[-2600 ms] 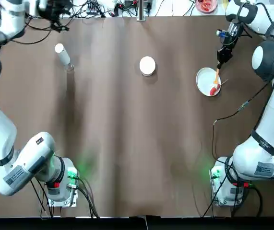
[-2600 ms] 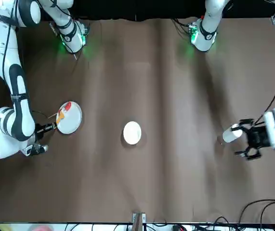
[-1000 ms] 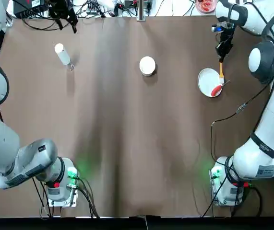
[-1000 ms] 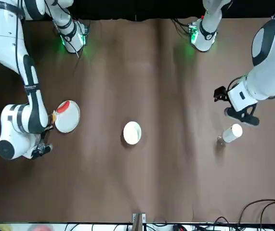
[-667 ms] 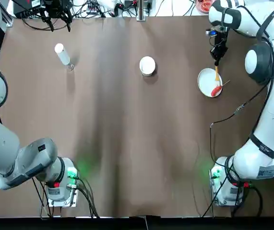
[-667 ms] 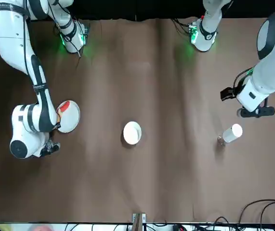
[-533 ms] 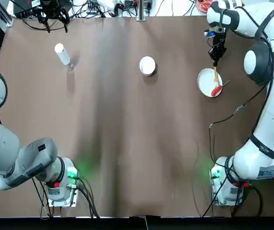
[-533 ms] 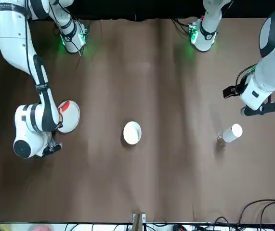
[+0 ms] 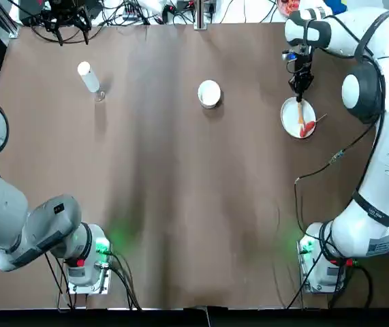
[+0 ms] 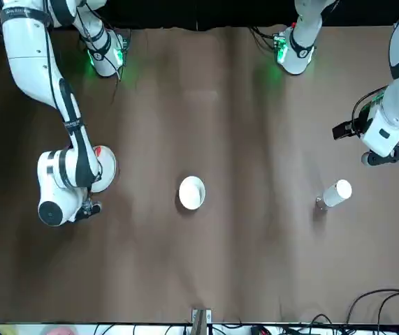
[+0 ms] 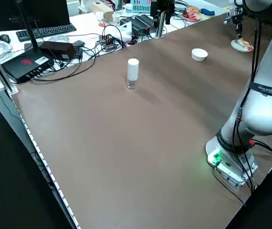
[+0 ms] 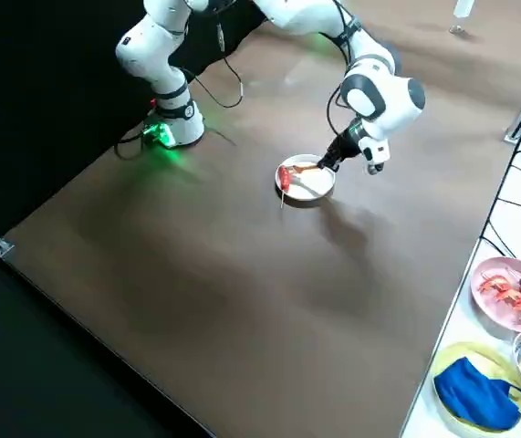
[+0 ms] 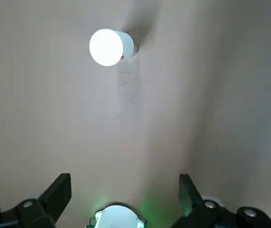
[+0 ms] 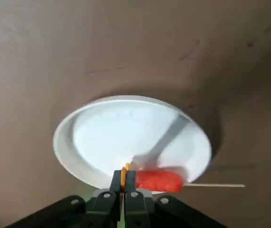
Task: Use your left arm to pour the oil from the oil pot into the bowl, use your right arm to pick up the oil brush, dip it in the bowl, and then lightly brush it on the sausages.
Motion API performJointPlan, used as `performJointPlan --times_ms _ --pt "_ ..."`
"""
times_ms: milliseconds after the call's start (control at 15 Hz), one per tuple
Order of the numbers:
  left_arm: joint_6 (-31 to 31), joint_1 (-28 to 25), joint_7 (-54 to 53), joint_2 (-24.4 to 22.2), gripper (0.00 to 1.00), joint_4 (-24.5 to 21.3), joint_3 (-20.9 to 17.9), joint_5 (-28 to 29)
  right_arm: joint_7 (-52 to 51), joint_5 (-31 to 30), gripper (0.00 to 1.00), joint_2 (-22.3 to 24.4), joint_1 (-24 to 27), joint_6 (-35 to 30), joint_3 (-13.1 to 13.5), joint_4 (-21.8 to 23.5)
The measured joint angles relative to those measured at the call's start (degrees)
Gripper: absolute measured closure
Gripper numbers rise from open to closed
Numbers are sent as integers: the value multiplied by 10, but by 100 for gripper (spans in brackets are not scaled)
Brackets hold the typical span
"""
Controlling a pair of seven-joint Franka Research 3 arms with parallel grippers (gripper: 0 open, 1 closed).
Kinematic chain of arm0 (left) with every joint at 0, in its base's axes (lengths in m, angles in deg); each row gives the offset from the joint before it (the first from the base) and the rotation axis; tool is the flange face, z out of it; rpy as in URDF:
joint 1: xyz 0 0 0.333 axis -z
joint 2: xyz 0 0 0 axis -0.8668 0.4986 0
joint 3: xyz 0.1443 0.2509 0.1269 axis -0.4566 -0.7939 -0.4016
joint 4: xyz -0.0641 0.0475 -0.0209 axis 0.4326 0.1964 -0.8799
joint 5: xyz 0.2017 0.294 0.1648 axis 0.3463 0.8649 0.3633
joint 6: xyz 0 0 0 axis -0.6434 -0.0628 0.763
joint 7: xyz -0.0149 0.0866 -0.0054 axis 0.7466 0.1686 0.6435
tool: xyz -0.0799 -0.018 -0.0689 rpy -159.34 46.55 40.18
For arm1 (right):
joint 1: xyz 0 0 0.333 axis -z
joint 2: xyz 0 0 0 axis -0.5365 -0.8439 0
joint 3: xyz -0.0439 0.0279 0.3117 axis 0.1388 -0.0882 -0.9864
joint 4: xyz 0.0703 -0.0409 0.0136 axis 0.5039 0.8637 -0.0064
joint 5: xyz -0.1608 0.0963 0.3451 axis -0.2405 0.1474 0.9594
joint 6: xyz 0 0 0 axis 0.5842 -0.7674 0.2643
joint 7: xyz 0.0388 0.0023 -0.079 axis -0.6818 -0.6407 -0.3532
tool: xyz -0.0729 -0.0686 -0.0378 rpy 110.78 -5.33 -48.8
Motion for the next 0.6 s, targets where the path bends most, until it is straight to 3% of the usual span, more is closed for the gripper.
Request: performJointPlan --times_ms 400,467,600 --pt "0 3 0 3 0 -3 -20 0 54 131 96 10 -44 3 -3 -15" --pt "0 16 0 3 0 -3 -35 0 63 158 96 16 -47 3 -5 -21" --pt "0 94 0 -2 0 0 -125 -1 79 215 96 27 -51 3 -12 -32"
